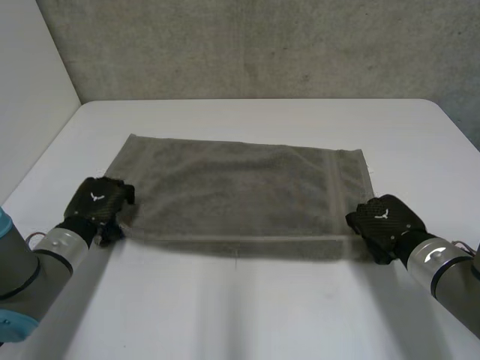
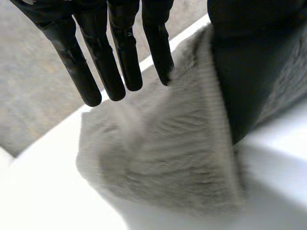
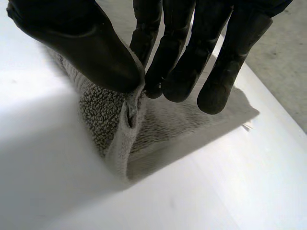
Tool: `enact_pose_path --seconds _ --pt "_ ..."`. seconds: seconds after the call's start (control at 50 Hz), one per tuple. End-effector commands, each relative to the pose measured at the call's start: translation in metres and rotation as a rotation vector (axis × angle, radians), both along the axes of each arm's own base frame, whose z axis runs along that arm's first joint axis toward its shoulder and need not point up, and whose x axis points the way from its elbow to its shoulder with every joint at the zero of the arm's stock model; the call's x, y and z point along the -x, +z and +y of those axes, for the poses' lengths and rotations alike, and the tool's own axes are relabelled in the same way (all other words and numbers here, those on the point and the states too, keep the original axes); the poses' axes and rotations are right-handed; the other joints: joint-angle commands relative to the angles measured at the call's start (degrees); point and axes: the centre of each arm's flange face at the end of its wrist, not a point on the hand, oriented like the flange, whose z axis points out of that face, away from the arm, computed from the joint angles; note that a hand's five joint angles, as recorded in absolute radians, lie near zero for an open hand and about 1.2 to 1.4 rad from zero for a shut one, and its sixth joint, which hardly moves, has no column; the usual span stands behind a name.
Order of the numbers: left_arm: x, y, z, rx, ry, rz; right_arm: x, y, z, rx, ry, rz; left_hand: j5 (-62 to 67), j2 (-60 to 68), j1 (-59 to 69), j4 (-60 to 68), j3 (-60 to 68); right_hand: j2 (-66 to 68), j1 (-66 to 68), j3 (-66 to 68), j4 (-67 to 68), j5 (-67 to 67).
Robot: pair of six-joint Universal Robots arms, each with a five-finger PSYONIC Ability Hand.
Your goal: Fold the towel.
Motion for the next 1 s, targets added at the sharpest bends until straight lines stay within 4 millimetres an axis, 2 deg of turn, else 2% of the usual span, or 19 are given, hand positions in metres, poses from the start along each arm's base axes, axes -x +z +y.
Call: enact_pose_path --seconds 0.02,0.28,0.34,0.36,0.4,0.58,0.7,0.74,0.76,0.78,0.8,0.82,0.84,0.86,0.88,0.9,0.92,0.96,1.0 --pt "-0.008 0.006 -0.011 0.085 0.083 -0.014 0.013 0.007 -0.015 0.036 -0.063 -0.012 5.8 5.7 5.8 5.8 5.7 3.2 3.2 3.0 3.0 2.9" --pt "-0.016 0.011 -0.007 0.107 0.110 -0.057 0.018 0.010 -0.019 0.041 -0.083 -0.021 6.3 6.2 6.3 6.3 6.2 3.2 3.2 3.0 3.0 2.9" --pt "-0.019 0.011 -0.006 0.116 0.114 -0.099 0.018 0.010 -0.019 0.044 -0.083 -0.022 19.0 18.9 19.0 19.0 18.9 3.2 3.2 3.0 3.0 2.9" --pt "-0.019 0.011 -0.006 0.116 0.114 -0.100 0.018 0.010 -0.019 0.044 -0.083 -0.022 19.1 19.0 19.0 19.0 19.0 3.2 3.2 3.0 3.0 2.9" --pt "-0.023 0.011 -0.004 0.121 0.118 -0.136 0.018 0.010 -0.019 0.043 -0.083 -0.022 42.0 41.9 42.0 42.0 41.9 3.2 3.2 3.0 3.0 2.9" --pt "-0.027 0.016 0.004 0.134 0.125 -0.171 0.018 0.012 -0.020 0.052 -0.079 -0.010 42.1 42.0 42.1 42.1 42.0 3.2 3.2 3.0 3.0 2.9" --pt "-0.026 0.034 0.016 0.171 0.118 -0.173 0.019 0.021 -0.020 0.013 -0.077 0.004 42.1 42.0 42.1 42.1 42.0 3.2 3.2 3.0 3.0 2.9" --pt "-0.025 0.039 0.022 0.170 0.110 -0.173 0.030 0.039 -0.017 -0.039 -0.096 0.016 42.1 42.0 42.1 42.1 42.0 3.2 3.2 3.0 3.0 2.9" --pt "-0.024 0.047 0.030 0.168 0.108 -0.174 0.030 0.039 -0.017 -0.039 -0.096 0.016 42.1 42.0 42.1 42.1 42.0 3.2 3.2 3.0 3.0 2.9" --pt "-0.024 0.058 0.038 0.173 0.109 -0.172 0.036 0.051 -0.013 -0.056 -0.100 0.033 42.1 42.0 42.1 42.1 42.0 3.2 3.2 3.0 3.0 2.9" --pt "-0.024 0.058 0.038 0.173 0.109 -0.172 0.039 0.062 -0.008 -0.067 -0.081 0.058 42.1 42.0 42.1 42.1 42.0 3.2 3.2 3.0 3.0 2.9" --pt "-0.024 0.071 0.048 0.183 0.109 -0.170 0.039 0.063 -0.007 -0.067 -0.081 0.058 42.1 42.0 42.1 42.1 42.0 3.2 3.2 3.0 3.0 2.9" --pt "-0.024 0.071 0.048 0.183 0.109 -0.170 0.041 0.072 -0.001 -0.078 -0.054 0.088 42.1 42.0 42.1 42.1 42.0 3.2 3.2 3.0 3.0 2.9" --pt "-0.024 0.080 0.059 0.179 0.101 -0.168 0.044 0.083 0.005 -0.084 -0.029 0.122 42.1 42.0 42.1 42.1 42.0 3.2 3.2 3.0 3.0 2.9" --pt "-0.024 0.080 0.059 0.179 0.101 -0.168 0.044 0.083 0.005 -0.084 -0.029 0.122 42.1 42.0 42.1 42.1 42.0 3.2 3.2 3.0 3.0 2.9" --pt "-0.024 0.089 0.072 0.170 0.084 -0.165 0.048 0.093 0.011 -0.094 -0.003 0.143 42.1 42.0 42.1 42.1 42.0 3.2 3.2 3.0 3.0 2.9" --pt "-0.023 0.095 0.084 0.148 0.061 -0.159 0.048 0.093 0.011 -0.094 -0.003 0.143 42.1 42.0 42.1 42.1 42.0 3.2 3.2 3.0 3.0 2.9" --pt "-0.023 0.097 0.093 0.123 0.041 -0.152 0.055 0.115 0.020 -0.082 0.020 0.158 42.1 42.0 42.1 42.1 42.0 3.2 3.2 3.0 3.0 2.9" --pt "-0.023 0.097 0.100 0.100 0.023 -0.145 0.056 0.123 0.024 -0.075 0.032 0.155 42.1 42.0 42.1 42.1 42.0 3.2 3.2 3.0 3.0 2.9"
